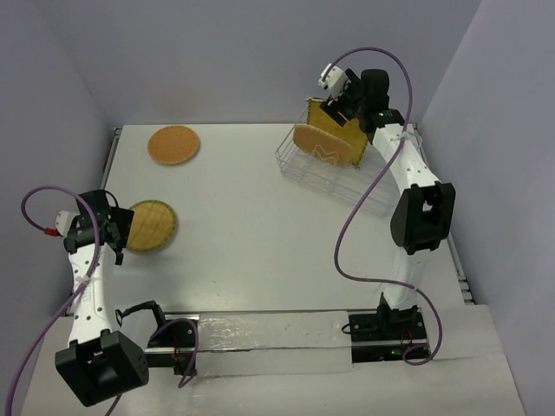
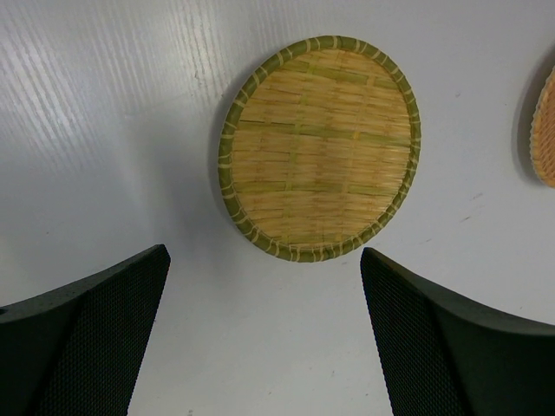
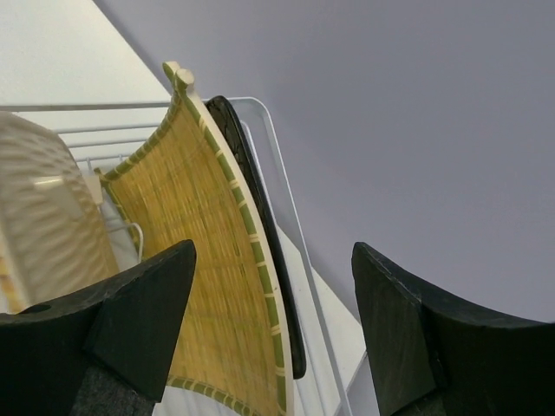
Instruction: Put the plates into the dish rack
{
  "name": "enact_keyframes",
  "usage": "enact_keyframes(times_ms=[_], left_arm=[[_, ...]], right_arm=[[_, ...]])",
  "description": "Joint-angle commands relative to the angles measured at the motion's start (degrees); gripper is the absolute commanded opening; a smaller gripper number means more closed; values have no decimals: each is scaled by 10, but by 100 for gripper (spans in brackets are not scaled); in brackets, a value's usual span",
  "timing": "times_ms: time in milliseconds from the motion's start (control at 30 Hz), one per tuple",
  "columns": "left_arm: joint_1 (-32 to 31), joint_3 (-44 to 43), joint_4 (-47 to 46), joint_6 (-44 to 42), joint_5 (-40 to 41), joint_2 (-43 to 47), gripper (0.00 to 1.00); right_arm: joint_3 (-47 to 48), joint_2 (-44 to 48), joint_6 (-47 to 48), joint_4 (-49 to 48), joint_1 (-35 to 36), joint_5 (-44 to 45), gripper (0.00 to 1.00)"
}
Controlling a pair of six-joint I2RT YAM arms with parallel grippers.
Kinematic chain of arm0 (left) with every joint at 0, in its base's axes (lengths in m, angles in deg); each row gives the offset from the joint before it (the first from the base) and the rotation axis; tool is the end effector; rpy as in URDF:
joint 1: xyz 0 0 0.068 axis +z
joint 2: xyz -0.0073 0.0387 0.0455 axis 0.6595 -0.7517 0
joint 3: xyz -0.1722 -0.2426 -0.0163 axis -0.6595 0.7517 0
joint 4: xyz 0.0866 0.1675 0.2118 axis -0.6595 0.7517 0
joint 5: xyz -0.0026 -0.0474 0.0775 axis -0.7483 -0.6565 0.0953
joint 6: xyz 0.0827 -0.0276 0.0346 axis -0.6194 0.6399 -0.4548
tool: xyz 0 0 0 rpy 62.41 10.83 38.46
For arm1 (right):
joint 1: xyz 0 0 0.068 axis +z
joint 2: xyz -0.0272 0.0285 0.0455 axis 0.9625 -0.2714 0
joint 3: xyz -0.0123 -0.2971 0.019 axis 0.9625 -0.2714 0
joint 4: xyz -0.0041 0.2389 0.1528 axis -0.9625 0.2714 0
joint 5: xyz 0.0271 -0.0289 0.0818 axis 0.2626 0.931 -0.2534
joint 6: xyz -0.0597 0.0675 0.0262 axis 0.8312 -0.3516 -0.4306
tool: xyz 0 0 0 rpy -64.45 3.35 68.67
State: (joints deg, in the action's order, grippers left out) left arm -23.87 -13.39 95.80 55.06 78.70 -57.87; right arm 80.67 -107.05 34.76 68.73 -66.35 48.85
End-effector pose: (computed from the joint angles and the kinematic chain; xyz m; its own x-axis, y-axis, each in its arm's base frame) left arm 0.1967 0.0858 0.2496 -0.0009 -0.8826 -0.4701 -0.9006 0.2050 -0.3832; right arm 0.5344 0.0958 0.3670 0.0448 -0.7121 -0.7007 -0.4972 0.5924 -0.6339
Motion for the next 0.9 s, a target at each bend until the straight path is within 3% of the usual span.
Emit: enact_keyframes(times_ms=[0,133,233,567,733,867], left_arm=[[5,6,12,10,-8,21,99],[5,16,21,25,-8,34,99],[6,32,22,36,-5,45,99],[11,51,22,43,-8,44,99],[12,61,24,50,-10,52,99],[12,60,44,61,9,61,99]], right_arm=[[-17,70,-16,-28,2,-37,80],[-95,150,-2,-9,4,-80,81],[-133,177,40,59,4,-89,80],[-146,116,90,126,5,26,78],[-115,84,73,107,4,29,77],[-120,66,34,-13,4,99,76]])
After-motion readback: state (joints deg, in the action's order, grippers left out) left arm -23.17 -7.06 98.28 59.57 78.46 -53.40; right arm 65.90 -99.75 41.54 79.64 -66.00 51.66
